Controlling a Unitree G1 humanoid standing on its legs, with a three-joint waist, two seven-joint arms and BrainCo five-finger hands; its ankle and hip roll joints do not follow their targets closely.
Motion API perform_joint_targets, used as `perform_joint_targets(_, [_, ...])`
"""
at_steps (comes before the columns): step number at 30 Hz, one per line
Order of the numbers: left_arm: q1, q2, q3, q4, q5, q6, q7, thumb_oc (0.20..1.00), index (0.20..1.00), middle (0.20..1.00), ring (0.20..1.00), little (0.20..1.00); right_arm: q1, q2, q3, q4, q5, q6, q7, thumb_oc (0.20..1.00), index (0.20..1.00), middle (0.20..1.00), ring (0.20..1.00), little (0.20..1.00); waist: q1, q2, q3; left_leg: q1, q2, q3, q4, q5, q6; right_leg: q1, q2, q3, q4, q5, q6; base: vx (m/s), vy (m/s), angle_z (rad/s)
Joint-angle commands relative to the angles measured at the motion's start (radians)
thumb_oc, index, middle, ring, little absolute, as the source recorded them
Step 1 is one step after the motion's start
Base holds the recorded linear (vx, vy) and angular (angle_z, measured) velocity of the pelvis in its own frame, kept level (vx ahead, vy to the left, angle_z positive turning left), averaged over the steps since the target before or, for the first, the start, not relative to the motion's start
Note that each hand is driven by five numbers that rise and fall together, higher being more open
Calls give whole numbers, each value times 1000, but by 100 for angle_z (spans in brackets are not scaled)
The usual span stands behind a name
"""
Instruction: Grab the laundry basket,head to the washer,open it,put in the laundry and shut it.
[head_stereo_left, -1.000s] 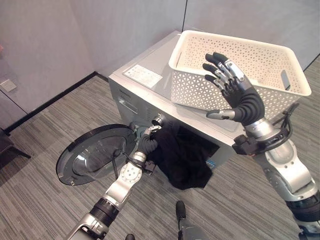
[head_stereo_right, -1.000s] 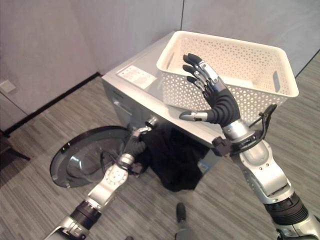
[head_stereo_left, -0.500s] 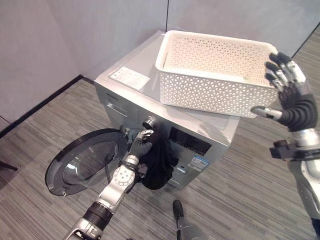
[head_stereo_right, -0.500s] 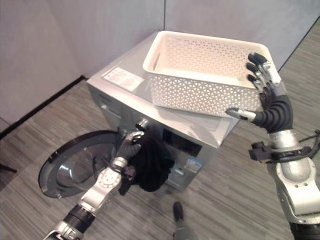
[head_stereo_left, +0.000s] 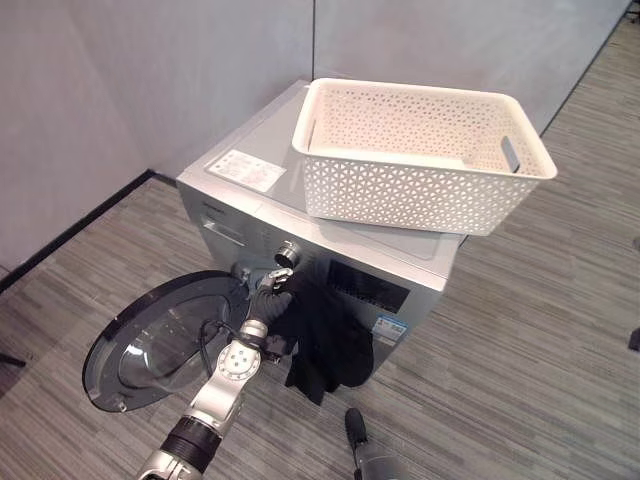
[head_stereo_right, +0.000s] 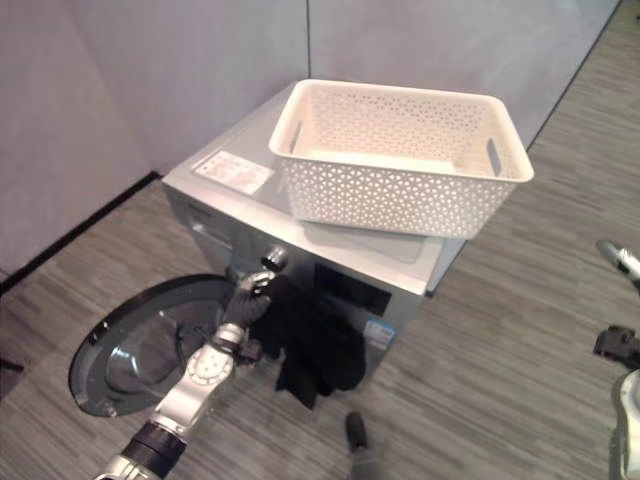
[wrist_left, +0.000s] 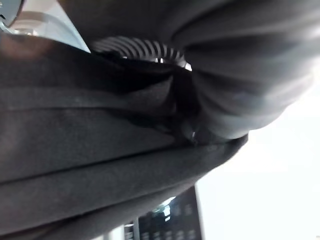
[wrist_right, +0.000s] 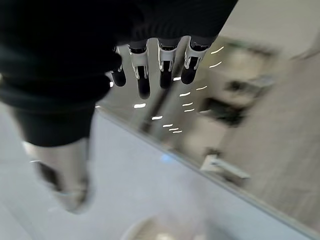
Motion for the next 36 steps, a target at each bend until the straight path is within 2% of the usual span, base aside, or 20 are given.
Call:
perform_joint_targets(1, [-82,14,19,-18,-25,-87,-5,200,200,200,200,200,-20,-67,-41,-66,-31,-56,-29,1000,1000,1000,1000,1000,7,-47,14,34,48,0,6,-15,-9,112,-38,-6,5,-127,90,0,0,0])
perform_joint_targets(6, [-82,14,19,-18,-25,-87,-5,200,200,200,200,200,-20,-67,-41,-66,-31,-56,-29,1000,1000,1000,1000,1000,7,-47,14,34,48,0,6,-15,-9,112,-38,-6,5,-127,90,0,0,1])
perform_joint_targets(7, [-87,-2,16,0,-50,-83,-9,200,200,200,200,200,11,-35,-30,-12,-37,-36,-32,1000,1000,1000,1000,1000,-2,-46,21,36,46,5,6,-9,-10,109,-37,-2,7,-121,90,0,0,0])
perform_joint_targets(9, [-87,-2,15,1,-51,-84,-9,200,200,200,200,200,11,-35,-30,-11,-37,-38,-32,1000,1000,1000,1000,1000,0,-45,18,38,46,6,6,-15,-9,111,-37,-2,5,-126,92,0,0,0])
perform_joint_targets(13, [-79,-32,-4,25,-101,-76,-37,200,200,200,200,200,69,24,61,91,-32,9,19,1000,1000,1000,1000,1000,-10,-42,30,44,43,20,6,-15,-9,105,-36,1,5,-122,94,-10,-17,-4])
perform_joint_targets(14, [-77,-41,-18,28,-114,-71,-52,200,200,200,200,200,89,40,94,136,-60,36,34,1000,1000,1000,1000,1000,-10,-39,35,44,41,20,6,-13,-9,105,-38,-1,5,-122,94,-9,-51,-13])
perform_joint_targets(16, [-66,-55,-60,29,-163,-68,-80,200,200,200,200,200,85,84,220,358,-87,78,58,1000,1000,1000,1000,1000,1,-30,50,42,37,15,6,-6,-10,112,-46,-13,5,-124,89,1,-49,-8])
perform_joint_targets(18, [-64,-56,-63,32,-173,-70,-84,200,200,200,200,200,73,85,251,420,-92,75,62,1000,1000,1000,1000,1000,0,-30,53,41,37,12,6,-4,-11,115,-47,-16,4,-125,88,-5,-10,2])
perform_joint_targets(19, [-68,-65,-72,40,-199,-67,-93,200,200,200,200,200,44,95,304,534,-83,94,73,1000,1000,1000,1000,1000,11,-31,59,37,36,8,6,1,-12,118,-49,-21,3,-126,85,0,0,0])
perform_joint_targets(22, [-72,-71,-77,54,-210,-60,-103,200,200,200,200,200,18,114,375,674,-86,107,110,1000,1000,1000,1000,1000,22,-31,64,30,36,-1,6,7,-13,122,-53,-33,1,-129,81,-3,-16,2])
perform_joint_targets(36, [-72,-71,-76,54,-210,-60,-104,200,200,200,200,200,17,114,375,675,-86,107,110,1000,1000,1000,1000,1000,21,-31,64,30,36,-1,6,7,-13,123,-53,-33,1,-129,81,0,-1,3])
